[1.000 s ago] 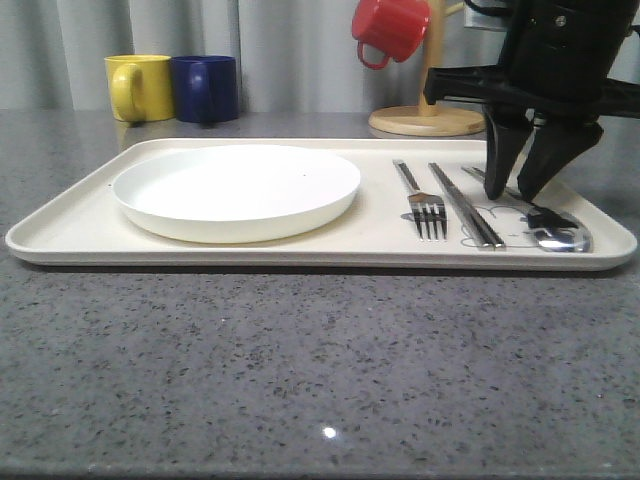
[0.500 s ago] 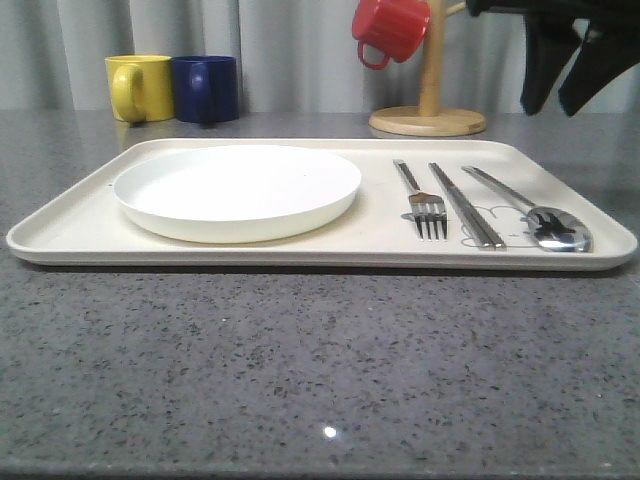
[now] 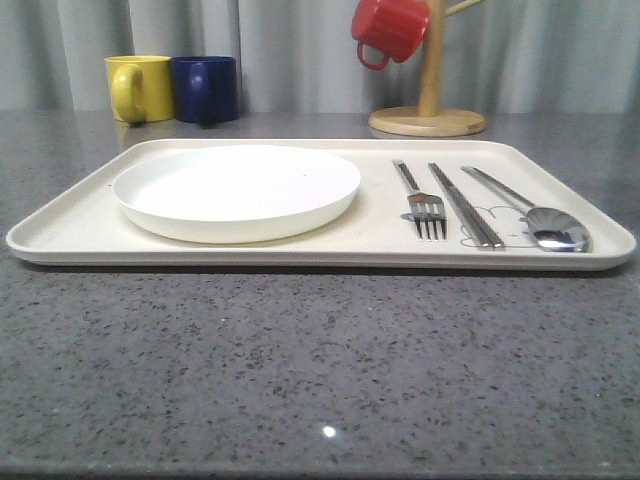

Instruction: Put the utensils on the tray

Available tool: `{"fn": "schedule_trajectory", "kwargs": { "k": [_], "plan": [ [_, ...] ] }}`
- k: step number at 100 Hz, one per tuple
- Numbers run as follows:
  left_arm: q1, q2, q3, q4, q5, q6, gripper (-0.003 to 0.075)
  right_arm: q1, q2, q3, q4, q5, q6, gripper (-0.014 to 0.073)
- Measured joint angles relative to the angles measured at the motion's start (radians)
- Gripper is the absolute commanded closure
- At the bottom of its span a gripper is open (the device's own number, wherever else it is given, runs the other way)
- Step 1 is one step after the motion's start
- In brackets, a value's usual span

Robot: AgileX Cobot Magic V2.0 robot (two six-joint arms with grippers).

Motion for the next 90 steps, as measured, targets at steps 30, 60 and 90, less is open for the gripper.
{"fn": "schedule_trajectory", "kwargs": {
  "k": [30, 60, 90],
  "plan": [
    [0.0, 0.0, 0.0, 0.0, 0.0, 0.0, 0.0738, 0.0, -0.271, 0.198, -0.008, -0.045, 0.002, 0.0337],
    [0.0, 0.0, 0.0, 0.0, 0.0, 0.0, 0.0738, 0.0, -0.57, 0.379, -0.052, -0.11, 0.016, 0.0338],
    [0.0, 0.0, 0.0, 0.0, 0.0, 0.0, 0.0738, -0.002, -0.79, 0.505, -0.12, -0.147, 0.016, 0.0563]
  ]
}}
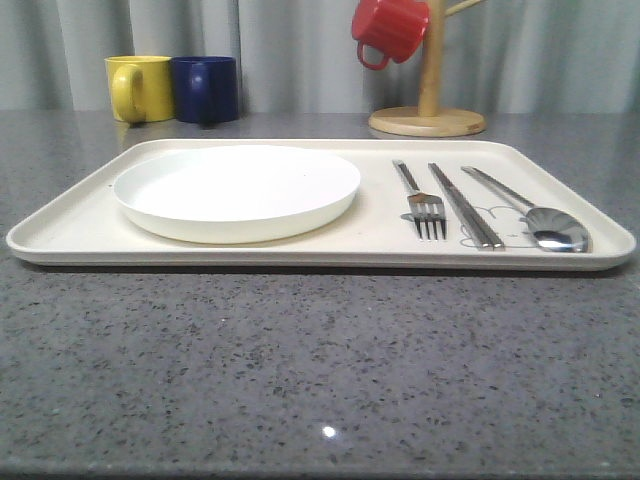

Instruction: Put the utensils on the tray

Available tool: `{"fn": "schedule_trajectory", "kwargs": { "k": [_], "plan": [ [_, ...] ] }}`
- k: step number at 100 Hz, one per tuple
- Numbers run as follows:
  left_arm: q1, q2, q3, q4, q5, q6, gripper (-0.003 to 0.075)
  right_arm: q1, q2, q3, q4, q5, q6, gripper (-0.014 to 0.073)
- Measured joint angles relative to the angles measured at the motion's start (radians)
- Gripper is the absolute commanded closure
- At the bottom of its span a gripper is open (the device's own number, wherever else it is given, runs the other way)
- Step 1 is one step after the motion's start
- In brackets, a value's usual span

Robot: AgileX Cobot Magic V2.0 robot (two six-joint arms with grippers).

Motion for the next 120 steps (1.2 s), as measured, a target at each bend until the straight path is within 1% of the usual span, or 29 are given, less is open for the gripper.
{"fn": "schedule_trajectory", "kwargs": {
  "k": [5, 7, 10, 24, 96, 107, 120],
  "plan": [
    [0.0, 0.0, 0.0, 0.0, 0.0, 0.0, 0.0738, 0.0, -0.023, 0.015, -0.012, -0.018, 0.0, 0.0654],
    [0.0, 0.0, 0.0, 0.0, 0.0, 0.0, 0.0738, 0.0, -0.031, 0.017, -0.014, -0.02, 0.0, 0.0669],
    [0.0, 0.0, 0.0, 0.0, 0.0, 0.0, 0.0738, 0.0, -0.038, 0.022, -0.018, -0.029, 0.0, 0.0657],
    [0.0, 0.0, 0.0, 0.0, 0.0, 0.0, 0.0738, 0.0, -0.047, 0.027, -0.027, -0.048, 0.0, 0.0662],
    [0.0, 0.0, 0.0, 0.0, 0.0, 0.0, 0.0738, 0.0, -0.049, 0.027, -0.029, -0.05, -0.006, 0.0662],
    [0.0, 0.0, 0.0, 0.0, 0.0, 0.0, 0.0738, 0.0, -0.071, 0.049, -0.011, -0.058, -0.064, 0.0662],
    [0.0, 0.0, 0.0, 0.0, 0.0, 0.0, 0.0738, -0.031, -0.132, 0.119, 0.096, -0.114, -0.185, 0.0662]
  ]
}}
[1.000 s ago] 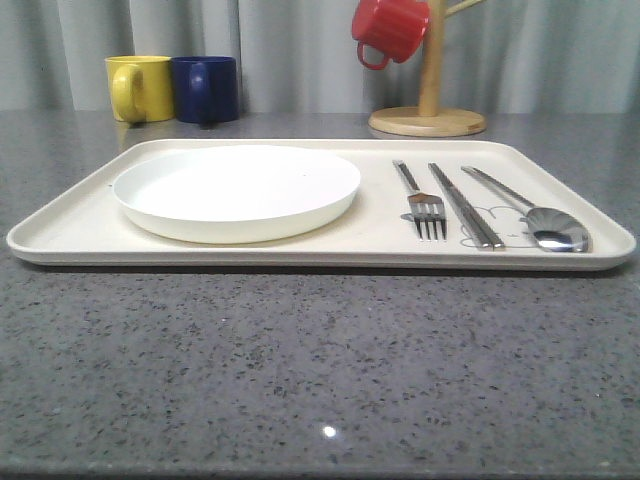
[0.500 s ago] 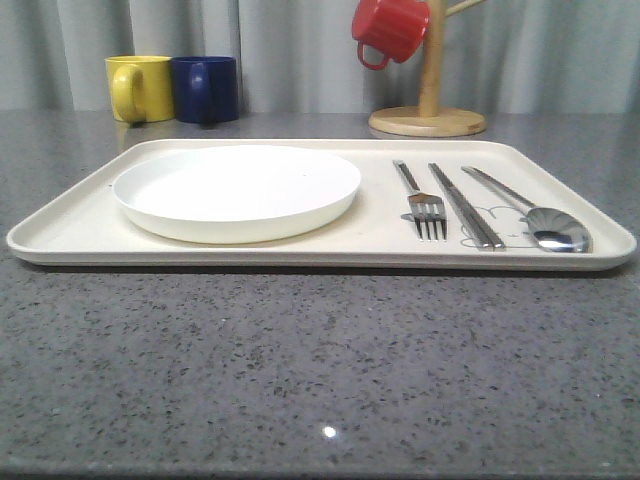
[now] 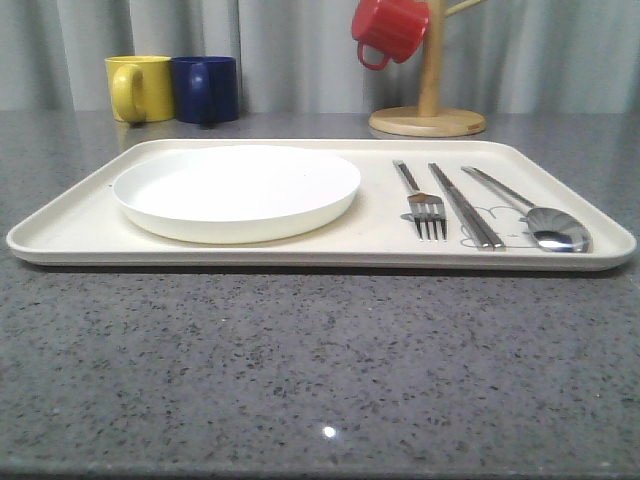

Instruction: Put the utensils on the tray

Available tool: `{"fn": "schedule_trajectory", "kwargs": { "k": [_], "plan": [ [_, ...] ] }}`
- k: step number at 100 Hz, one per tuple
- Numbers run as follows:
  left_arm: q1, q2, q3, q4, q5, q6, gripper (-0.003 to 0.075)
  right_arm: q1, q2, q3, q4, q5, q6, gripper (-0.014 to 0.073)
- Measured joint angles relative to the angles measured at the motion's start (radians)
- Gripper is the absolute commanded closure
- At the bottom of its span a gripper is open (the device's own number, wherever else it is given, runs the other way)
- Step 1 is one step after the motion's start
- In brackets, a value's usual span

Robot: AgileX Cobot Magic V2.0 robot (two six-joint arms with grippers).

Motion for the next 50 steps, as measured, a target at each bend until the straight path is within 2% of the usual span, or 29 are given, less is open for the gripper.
{"fn": "schedule_trajectory", "kwargs": {
  "k": [15, 35, 50],
  "plan": [
    [0.0, 0.0, 0.0, 0.0, 0.0, 0.0, 0.0738, -0.073, -0.095, 0.127, 0.119, -0.099, -0.104, 0.0662],
    [0.0, 0.0, 0.0, 0.0, 0.0, 0.0, 0.0738, -0.134, -0.237, 0.313, 0.223, -0.265, -0.121, 0.0662],
    [0.0, 0.0, 0.0, 0.0, 0.0, 0.0, 0.0738, -0.19, -0.28, 0.436, 0.278, -0.332, -0.121, 0.0662]
  ]
}}
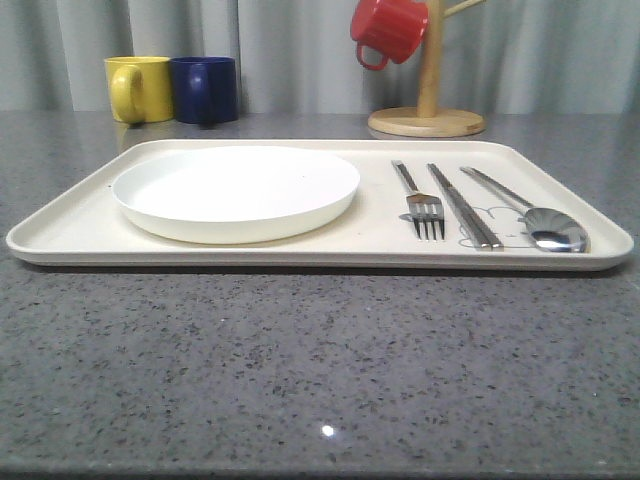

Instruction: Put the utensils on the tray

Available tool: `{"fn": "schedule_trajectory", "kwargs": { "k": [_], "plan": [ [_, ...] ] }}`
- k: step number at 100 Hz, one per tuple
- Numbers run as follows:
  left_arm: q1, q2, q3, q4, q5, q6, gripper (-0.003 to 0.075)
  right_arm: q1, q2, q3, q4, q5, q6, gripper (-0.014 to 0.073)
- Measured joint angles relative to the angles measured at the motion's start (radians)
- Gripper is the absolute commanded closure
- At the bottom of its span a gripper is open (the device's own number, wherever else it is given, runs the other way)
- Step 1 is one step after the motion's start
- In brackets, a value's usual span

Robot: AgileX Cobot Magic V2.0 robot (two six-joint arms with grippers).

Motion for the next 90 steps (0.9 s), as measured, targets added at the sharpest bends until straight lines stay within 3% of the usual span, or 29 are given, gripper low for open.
{"fn": "schedule_trajectory", "kwargs": {
  "k": [34, 90],
  "plan": [
    [0.0, 0.0, 0.0, 0.0, 0.0, 0.0, 0.0738, -0.009, -0.001, 0.124, 0.022, -0.229, -0.002, 0.0662],
    [0.0, 0.0, 0.0, 0.0, 0.0, 0.0, 0.0738, -0.009, -0.001, 0.133, 0.022, -0.201, -0.002, 0.0662]
  ]
}}
